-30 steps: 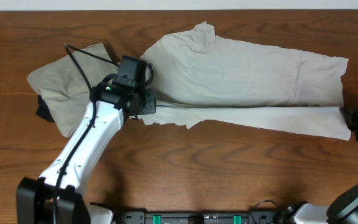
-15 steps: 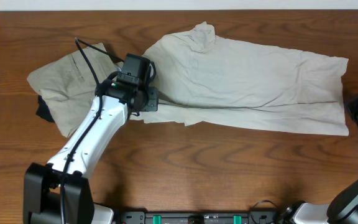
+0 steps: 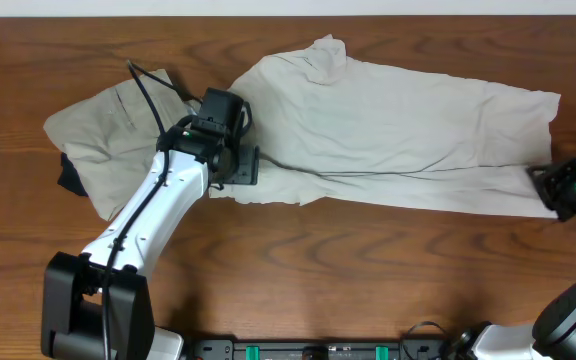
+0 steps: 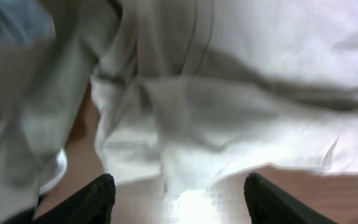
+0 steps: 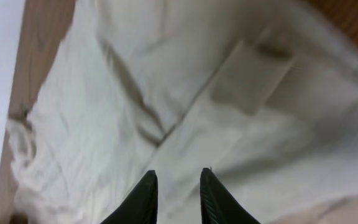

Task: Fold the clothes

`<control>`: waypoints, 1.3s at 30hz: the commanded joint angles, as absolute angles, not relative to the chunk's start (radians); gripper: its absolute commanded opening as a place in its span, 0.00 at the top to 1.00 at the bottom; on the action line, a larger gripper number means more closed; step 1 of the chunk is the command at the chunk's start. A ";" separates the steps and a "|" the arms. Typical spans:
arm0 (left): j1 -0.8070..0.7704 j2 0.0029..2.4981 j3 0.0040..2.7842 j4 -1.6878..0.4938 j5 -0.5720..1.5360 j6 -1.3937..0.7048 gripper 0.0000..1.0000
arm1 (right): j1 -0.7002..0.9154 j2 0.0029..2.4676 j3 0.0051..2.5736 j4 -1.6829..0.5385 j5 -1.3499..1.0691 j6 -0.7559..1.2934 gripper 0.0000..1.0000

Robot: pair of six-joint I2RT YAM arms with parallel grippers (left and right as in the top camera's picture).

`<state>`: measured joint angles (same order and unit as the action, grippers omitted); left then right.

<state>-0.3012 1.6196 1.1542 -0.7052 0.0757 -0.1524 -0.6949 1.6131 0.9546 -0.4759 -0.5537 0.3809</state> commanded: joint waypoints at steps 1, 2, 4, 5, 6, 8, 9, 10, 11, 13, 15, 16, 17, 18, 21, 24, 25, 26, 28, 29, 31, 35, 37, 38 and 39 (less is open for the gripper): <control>-0.296 1.618 1.160 -0.759 0.136 -0.142 0.32 | -0.671 1.615 0.968 -0.524 -0.633 0.288 0.78; -0.299 1.618 1.159 -0.780 0.167 -0.141 0.33 | -0.663 1.615 0.968 -0.548 -0.633 0.276 0.78; -0.313 1.620 1.148 -0.804 0.172 -0.130 0.33 | -0.648 1.615 0.968 -0.581 -0.632 0.255 0.77; -0.319 1.620 1.137 -0.802 0.171 -0.117 0.33 | -0.642 1.615 0.968 -0.591 -0.630 0.245 0.76; -0.326 1.621 1.118 -0.787 0.171 -0.108 0.33 | -0.636 1.615 0.968 -0.598 -0.624 0.245 0.76; -0.334 1.629 1.080 -0.741 0.171 -0.108 0.32 | -0.623 1.615 0.968 -0.603 -0.607 0.245 0.76; -0.334 1.636 1.060 -0.713 0.171 -0.108 0.32 | -0.615 1.615 0.968 -0.603 -0.598 0.245 0.77; -0.334 1.643 1.045 -0.692 0.171 -0.108 0.32 | -0.611 1.615 0.968 -0.603 -0.596 0.245 0.76; -0.333 1.649 1.035 -0.677 0.171 -0.108 0.33 | -0.606 1.615 0.968 -0.603 -0.595 0.245 0.77; -0.333 1.663 1.030 -0.663 0.171 -0.108 0.37 | -0.601 1.615 0.968 -0.606 -0.591 0.245 0.76; -0.333 1.678 1.030 -0.655 0.171 -0.099 0.41 | -0.601 1.615 0.968 -0.609 -0.591 0.245 0.77; -0.333 1.688 1.029 -0.650 0.171 -0.085 0.44 | -0.601 1.615 0.968 -0.611 -0.591 0.245 0.77; -0.333 1.697 1.029 -0.648 0.171 -0.082 0.47 | -0.601 1.615 0.968 -0.612 -0.591 0.245 0.77; -0.333 1.710 1.029 -0.645 0.172 -0.082 0.54 | -0.601 1.615 0.968 -0.614 -0.591 0.245 0.78; -0.334 1.720 1.030 -0.653 0.205 -0.083 0.92 | -0.601 1.615 0.968 -0.621 -0.591 0.245 0.78; -0.334 1.697 1.062 -0.681 0.257 -0.089 0.94 | -0.601 1.615 0.968 -0.625 -0.591 0.245 0.78; -0.333 1.686 1.084 -0.699 0.271 -0.092 0.94 | -0.601 1.615 0.968 -0.625 -0.591 0.245 0.79; -0.333 1.672 1.112 -0.720 0.283 -0.095 0.94 | -0.601 1.615 0.968 -0.625 -0.591 0.245 0.78; -0.332 1.647 1.171 -0.752 0.288 -0.099 0.94 | -0.601 1.615 0.968 -0.625 -0.591 0.245 0.78; -0.332 1.636 1.196 -0.756 0.287 -0.098 0.94 | -0.601 1.615 0.968 -0.624 -0.591 0.245 0.78; -0.332 1.619 1.244 -0.746 0.287 -0.097 0.94 | -0.601 1.615 0.968 -0.624 -0.591 0.245 0.78; -0.332 1.623 1.272 -0.654 0.281 -0.097 0.94 | -0.601 1.615 0.968 -0.624 -0.591 0.245 0.78; -0.332 1.641 1.272 -0.610 0.269 -0.097 0.94 | -0.601 1.615 0.968 -0.624 -0.591 0.245 0.78; -0.332 1.655 1.272 -0.582 0.265 -0.096 0.94 | -0.601 1.615 0.968 -0.624 -0.591 0.245 0.78; -0.332 1.671 1.272 -0.559 0.260 -0.097 0.94 | -0.601 1.615 0.968 -0.624 -0.591 0.245 0.78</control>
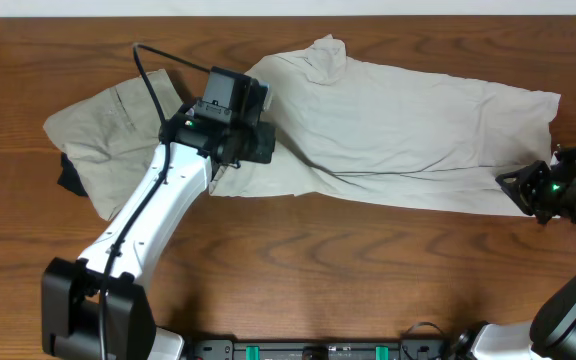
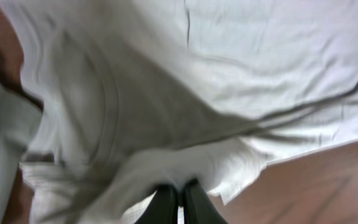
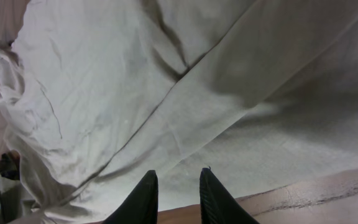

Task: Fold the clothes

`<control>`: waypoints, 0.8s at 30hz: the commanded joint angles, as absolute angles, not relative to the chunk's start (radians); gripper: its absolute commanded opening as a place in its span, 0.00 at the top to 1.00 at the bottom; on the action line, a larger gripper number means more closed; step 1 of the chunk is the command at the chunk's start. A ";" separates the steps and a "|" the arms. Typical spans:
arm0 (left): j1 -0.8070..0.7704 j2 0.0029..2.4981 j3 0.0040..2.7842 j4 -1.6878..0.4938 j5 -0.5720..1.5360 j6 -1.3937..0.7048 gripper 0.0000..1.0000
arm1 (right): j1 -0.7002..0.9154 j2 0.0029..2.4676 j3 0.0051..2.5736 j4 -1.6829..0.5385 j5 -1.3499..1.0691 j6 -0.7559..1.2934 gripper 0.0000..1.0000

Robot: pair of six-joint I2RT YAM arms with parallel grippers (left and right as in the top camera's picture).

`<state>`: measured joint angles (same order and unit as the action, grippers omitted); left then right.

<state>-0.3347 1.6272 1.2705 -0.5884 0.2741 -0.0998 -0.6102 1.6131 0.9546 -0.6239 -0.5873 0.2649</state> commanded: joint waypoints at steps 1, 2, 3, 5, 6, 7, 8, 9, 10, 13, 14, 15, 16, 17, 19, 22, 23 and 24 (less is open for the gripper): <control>-0.332 1.685 1.272 -0.535 0.256 -0.097 0.95 | -0.601 1.615 0.968 -0.624 -0.591 0.245 0.78; -0.332 1.704 1.272 -0.508 0.249 -0.097 0.94 | -0.601 1.615 0.968 -0.624 -0.591 0.246 0.78; -0.332 1.722 1.272 -0.481 0.249 -0.098 0.94 | -0.601 1.615 0.968 -0.624 -0.591 0.245 0.78; -0.331 1.750 1.272 -0.442 0.236 -0.102 0.94 | -0.601 1.615 0.968 -0.624 -0.591 0.246 0.78; -0.331 1.764 1.272 -0.427 0.216 -0.112 0.94 | -0.601 1.615 0.968 -0.625 -0.591 0.245 0.78; -0.330 1.774 1.272 -0.419 0.195 -0.126 0.94 | -0.601 1.615 0.968 -0.626 -0.591 0.246 0.79; -0.329 1.778 1.272 -0.417 0.181 -0.133 0.94 | -0.601 1.615 0.968 -0.629 -0.591 0.245 0.78; -0.328 1.782 1.272 -0.418 0.167 -0.132 0.91 | -0.601 1.615 0.968 -0.633 -0.591 0.245 0.78; -0.327 1.782 1.272 -0.421 0.167 -0.132 0.70 | -0.601 1.615 0.968 -0.635 -0.591 0.245 0.78; -0.325 1.773 1.275 -0.459 0.173 -0.136 0.14 | -0.601 1.615 0.968 -0.644 -0.591 0.245 0.78; -0.327 1.763 1.276 -0.482 0.188 -0.136 0.14 | -0.601 1.615 0.967 -0.647 -0.591 0.245 0.78; -0.328 1.752 1.276 -0.503 0.212 -0.136 0.14 | -0.601 1.615 0.967 -0.648 -0.591 0.245 0.77; -0.332 1.740 1.276 -0.528 0.245 -0.135 0.14 | -0.601 1.615 0.967 -0.648 -0.591 0.245 0.77; -0.339 1.729 1.276 -0.554 0.275 -0.134 0.16 | -0.601 1.615 0.967 -0.648 -0.591 0.245 0.77; -0.364 1.721 1.276 -0.603 0.307 -0.118 0.26 | -0.601 1.615 0.967 -0.648 -0.591 0.245 0.77; -0.428 1.729 1.264 -0.648 0.306 -0.076 0.41 | -0.601 1.615 0.967 -0.647 -0.588 0.245 0.77; -0.454 1.736 1.256 -0.649 0.302 -0.065 0.41 | -0.601 1.615 0.967 -0.647 -0.584 0.245 0.77; -0.476 1.745 1.250 -0.648 0.299 -0.052 0.41 | -0.601 1.615 0.967 -0.648 -0.579 0.245 0.77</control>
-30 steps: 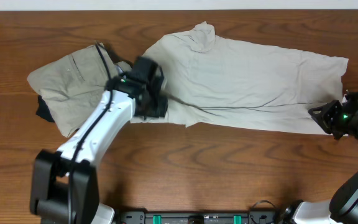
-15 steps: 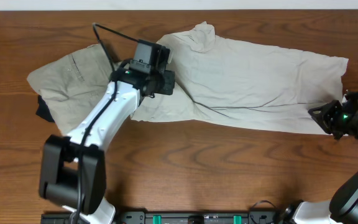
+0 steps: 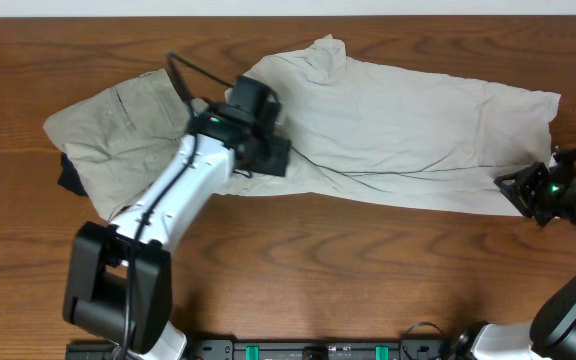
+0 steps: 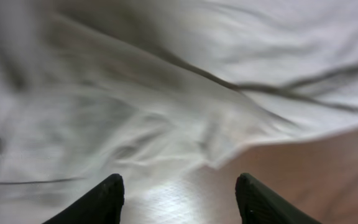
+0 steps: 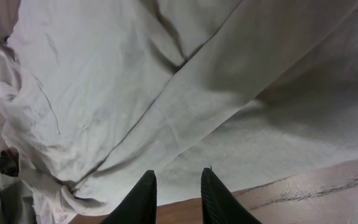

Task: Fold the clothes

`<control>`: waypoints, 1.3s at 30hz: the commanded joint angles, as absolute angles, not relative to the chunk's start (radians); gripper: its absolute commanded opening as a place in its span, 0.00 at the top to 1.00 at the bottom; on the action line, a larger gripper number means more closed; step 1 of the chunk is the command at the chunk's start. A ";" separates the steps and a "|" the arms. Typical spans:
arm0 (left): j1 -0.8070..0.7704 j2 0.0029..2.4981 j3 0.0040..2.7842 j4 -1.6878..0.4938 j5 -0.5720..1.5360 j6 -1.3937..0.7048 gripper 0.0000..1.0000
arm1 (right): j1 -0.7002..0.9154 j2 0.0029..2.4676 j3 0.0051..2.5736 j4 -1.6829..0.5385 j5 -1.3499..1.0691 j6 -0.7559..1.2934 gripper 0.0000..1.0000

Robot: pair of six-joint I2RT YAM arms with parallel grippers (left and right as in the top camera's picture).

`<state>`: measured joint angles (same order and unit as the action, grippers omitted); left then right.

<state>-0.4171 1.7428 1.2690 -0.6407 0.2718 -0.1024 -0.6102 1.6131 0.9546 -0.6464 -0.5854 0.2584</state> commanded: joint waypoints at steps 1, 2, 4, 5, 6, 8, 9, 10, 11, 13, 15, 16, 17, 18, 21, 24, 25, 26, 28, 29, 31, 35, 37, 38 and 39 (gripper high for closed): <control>-0.498 1.758 1.248 -0.648 0.282 -0.048 0.41 | -0.601 1.615 0.967 -0.648 -0.574 0.245 0.77; -0.515 1.769 1.248 -0.649 0.263 -0.049 0.40 | -0.601 1.615 0.967 -0.648 -0.572 0.245 0.77; -0.542 1.795 1.248 -0.647 0.241 -0.048 0.33 | -0.601 1.615 0.967 -0.648 -0.572 0.245 0.77; -0.552 1.807 1.248 -0.646 0.238 -0.049 0.33 | -0.601 1.615 0.967 -0.649 -0.572 0.245 0.77; -0.559 1.819 1.248 -0.647 0.229 -0.049 0.32 | -0.601 1.615 0.967 -0.651 -0.572 0.245 0.77; -0.567 1.842 1.248 -0.646 0.213 -0.048 0.32 | -0.601 1.615 0.967 -0.654 -0.572 0.245 0.77; -0.567 1.852 1.248 -0.643 0.212 -0.048 0.32 | -0.601 1.615 0.967 -0.655 -0.572 0.245 0.77; -0.567 1.862 1.248 -0.640 0.212 -0.044 0.31 | -0.601 1.615 0.967 -0.656 -0.572 0.245 0.77; -0.567 1.875 1.248 -0.634 0.212 -0.036 0.31 | -0.601 1.615 0.967 -0.655 -0.572 0.245 0.77; -0.567 1.898 1.248 -0.619 0.212 -0.019 0.31 | -0.601 1.615 0.967 -0.655 -0.572 0.245 0.77; -0.567 1.922 1.248 -0.603 0.212 -0.014 0.33 | -0.601 1.615 0.967 -0.655 -0.572 0.245 0.77; -0.567 1.930 1.248 -0.596 0.212 -0.010 0.38 | -0.601 1.615 0.967 -0.655 -0.572 0.245 0.77; -0.567 1.938 1.248 -0.592 0.211 -0.007 0.47 | -0.601 1.615 0.967 -0.655 -0.572 0.245 0.77; -0.567 1.942 1.248 -0.589 0.204 -0.007 0.59 | -0.601 1.615 0.967 -0.655 -0.572 0.245 0.77; -0.567 1.934 1.251 -0.586 0.162 -0.007 0.85 | -0.601 1.615 0.967 -0.655 -0.572 0.245 0.77; -0.567 1.917 1.266 -0.594 0.155 -0.007 0.94 | -0.601 1.615 0.967 -0.655 -0.572 0.245 0.77; -0.567 1.909 1.272 -0.599 0.149 -0.008 0.94 | -0.601 1.615 0.967 -0.655 -0.572 0.245 0.77; -0.567 1.900 1.280 -0.607 0.147 -0.008 0.94 | -0.601 1.615 0.967 -0.655 -0.572 0.245 0.77; -0.567 1.884 1.298 -0.623 0.144 -0.008 0.94 | -0.601 1.615 0.967 -0.655 -0.572 0.245 0.77; -0.567 1.876 1.308 -0.626 0.140 -0.007 0.94 | -0.601 1.615 0.967 -0.655 -0.572 0.245 0.77; -0.567 1.860 1.326 -0.618 0.125 -0.007 0.94 | -0.601 1.615 0.967 -0.654 -0.572 0.245 0.77; -0.564 1.855 1.369 -0.577 0.095 0.001 0.94 | -0.601 1.615 0.967 -0.651 -0.563 0.245 0.77; -0.559 1.855 1.375 -0.532 0.092 0.000 0.94 | -0.601 1.615 0.967 -0.651 -0.550 0.245 0.77; -0.554 1.855 1.375 -0.501 0.092 0.000 0.94 | -0.601 1.615 0.967 -0.651 -0.546 0.245 0.77; -0.550 1.860 1.375 -0.471 0.092 0.000 0.94 | -0.601 1.615 0.967 -0.651 -0.546 0.245 0.77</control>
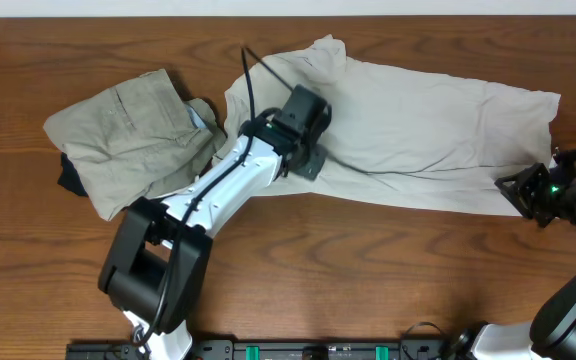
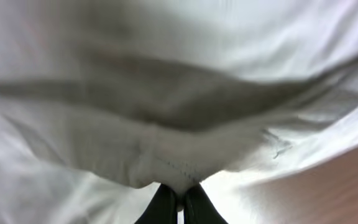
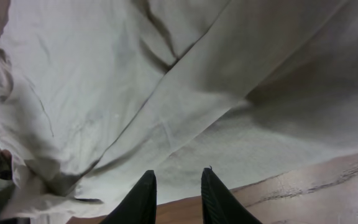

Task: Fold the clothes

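Note:
A long pale beige garment (image 1: 418,120) lies spread from the table's middle to its right end. My left gripper (image 1: 311,163) sits at its lower left part, shut on a raised fold of the cloth (image 2: 179,171); in the left wrist view the gripper (image 2: 179,199) has its fingers pressed together. My right gripper (image 1: 508,187) is at the garment's lower right corner. The right wrist view shows that gripper (image 3: 178,180) narrowly open over the garment's edge (image 3: 241,143), with only cloth and bare wood showing between its fingers.
A folded khaki garment (image 1: 128,130) lies at the left with something dark (image 1: 68,178) under it and a bit of blue (image 1: 200,118) at its right edge. The wooden table (image 1: 368,270) runs bare along the front. The left arm (image 1: 218,190) crosses the middle.
My left gripper was open over the garment's lower left edge; now it is farther right and shut on a fold. The garment's left end now lies apart from the khaki pile. The right gripper has not moved.
At first my left gripper was open at the garment's left hem and my right gripper at its far right corner. Then the left was shut on cloth and the right a little farther left. Then the left was open again. Now it is shut on a fold farther right.

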`<control>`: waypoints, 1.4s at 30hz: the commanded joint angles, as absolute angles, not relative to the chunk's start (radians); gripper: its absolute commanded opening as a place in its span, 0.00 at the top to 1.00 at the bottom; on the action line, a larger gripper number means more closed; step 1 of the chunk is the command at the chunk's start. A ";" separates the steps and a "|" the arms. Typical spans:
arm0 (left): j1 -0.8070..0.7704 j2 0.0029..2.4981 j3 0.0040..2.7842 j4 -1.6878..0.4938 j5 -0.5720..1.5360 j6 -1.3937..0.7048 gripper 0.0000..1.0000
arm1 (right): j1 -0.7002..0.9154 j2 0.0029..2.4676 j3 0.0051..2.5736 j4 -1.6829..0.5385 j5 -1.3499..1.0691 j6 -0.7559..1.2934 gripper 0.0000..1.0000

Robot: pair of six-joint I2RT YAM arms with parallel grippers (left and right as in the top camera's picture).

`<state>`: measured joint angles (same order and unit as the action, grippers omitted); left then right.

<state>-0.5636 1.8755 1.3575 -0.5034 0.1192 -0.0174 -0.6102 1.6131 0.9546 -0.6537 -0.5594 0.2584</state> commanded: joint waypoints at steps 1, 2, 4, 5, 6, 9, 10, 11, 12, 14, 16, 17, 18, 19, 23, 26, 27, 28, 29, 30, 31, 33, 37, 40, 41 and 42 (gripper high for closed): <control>-0.546 1.863 1.375 -0.448 0.092 -0.001 0.94 | -0.601 1.615 0.967 -0.651 -0.546 0.245 0.77; -0.541 1.869 1.375 -0.425 0.092 0.000 0.94 | -0.601 1.615 0.967 -0.651 -0.546 0.245 0.77; -0.533 1.881 1.375 -0.393 0.092 -0.001 0.94 | -0.601 1.615 0.967 -0.651 -0.546 0.245 0.77; -0.528 1.890 1.375 -0.377 0.092 -0.001 0.94 | -0.601 1.615 0.967 -0.651 -0.546 0.245 0.77; -0.524 1.898 1.375 -0.364 0.092 -0.001 0.94 | -0.601 1.615 0.967 -0.650 -0.546 0.245 0.77; -0.512 1.926 1.375 -0.343 0.092 -0.001 0.94 | -0.601 1.615 0.967 -0.646 -0.546 0.245 0.76; -0.507 1.937 1.375 -0.342 0.092 -0.005 0.94 | -0.601 1.615 0.967 -0.644 -0.546 0.245 0.76; -0.503 1.943 1.375 -0.342 0.092 -0.005 0.92 | -0.601 1.615 0.967 -0.643 -0.545 0.245 0.76; -0.499 1.950 1.375 -0.345 0.092 -0.004 0.83 | -0.601 1.615 0.967 -0.643 -0.538 0.245 0.75; -0.492 1.953 1.375 -0.355 0.092 -0.004 0.48 | -0.601 1.615 0.967 -0.644 -0.515 0.245 0.75; -0.483 1.952 1.375 -0.369 0.087 -0.004 0.41 | -0.601 1.615 0.967 -0.644 -0.486 0.245 0.73; -0.478 1.950 1.375 -0.382 0.083 -0.004 0.36 | -0.601 1.615 0.966 -0.644 -0.469 0.246 0.70; -0.474 1.948 1.375 -0.396 0.084 -0.004 0.33 | -0.601 1.615 0.967 -0.641 -0.455 0.247 0.66; -0.469 1.945 1.375 -0.412 0.084 -0.004 0.31 | -0.601 1.615 0.967 -0.635 -0.435 0.254 0.64; -0.455 1.923 1.375 -0.502 0.084 -0.004 0.27 | -0.601 1.620 0.965 -0.609 -0.352 0.303 0.61; -0.450 1.896 1.375 -0.564 0.084 -0.004 0.27 | -0.600 1.642 0.960 -0.559 -0.348 0.348 0.60; -0.449 1.885 1.375 -0.582 0.084 -0.004 0.27 | -0.599 1.657 0.960 -0.542 -0.347 0.358 0.61; -0.449 1.876 1.375 -0.598 0.084 -0.004 0.27 | -0.599 1.673 0.960 -0.524 -0.345 0.365 0.61; -0.449 1.861 1.375 -0.616 0.085 -0.004 0.26 | -0.599 1.692 0.960 -0.505 -0.344 0.376 0.61; -0.449 1.851 1.375 -0.630 0.085 -0.004 0.26 | -0.599 1.716 0.960 -0.483 -0.344 0.393 0.61; -0.449 1.839 1.375 -0.644 0.085 -0.004 0.26 | -0.599 1.742 0.960 -0.461 -0.348 0.412 0.62; -0.449 1.811 1.375 -0.674 0.085 -0.004 0.26 | -0.598 1.790 0.960 -0.425 -0.372 0.436 0.64; -0.449 1.760 1.375 -0.730 0.084 -0.004 0.25 | -0.597 1.869 0.960 -0.344 -0.467 0.457 0.74; -0.449 1.748 1.375 -0.752 0.084 0.001 0.22 | -0.598 1.884 0.960 -0.300 -0.506 0.476 0.91; -0.449 1.749 1.375 -0.756 0.084 0.001 0.22 | -0.599 1.882 0.960 -0.288 -0.514 0.489 0.94; -0.449 1.751 1.374 -0.757 0.084 0.001 0.22 | -0.603 1.877 0.961 -0.278 -0.530 0.496 0.98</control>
<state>-0.4534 1.7542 1.3602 -0.7479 0.0967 -0.0025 -0.6075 1.8587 0.9573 -0.2909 -0.4694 0.4522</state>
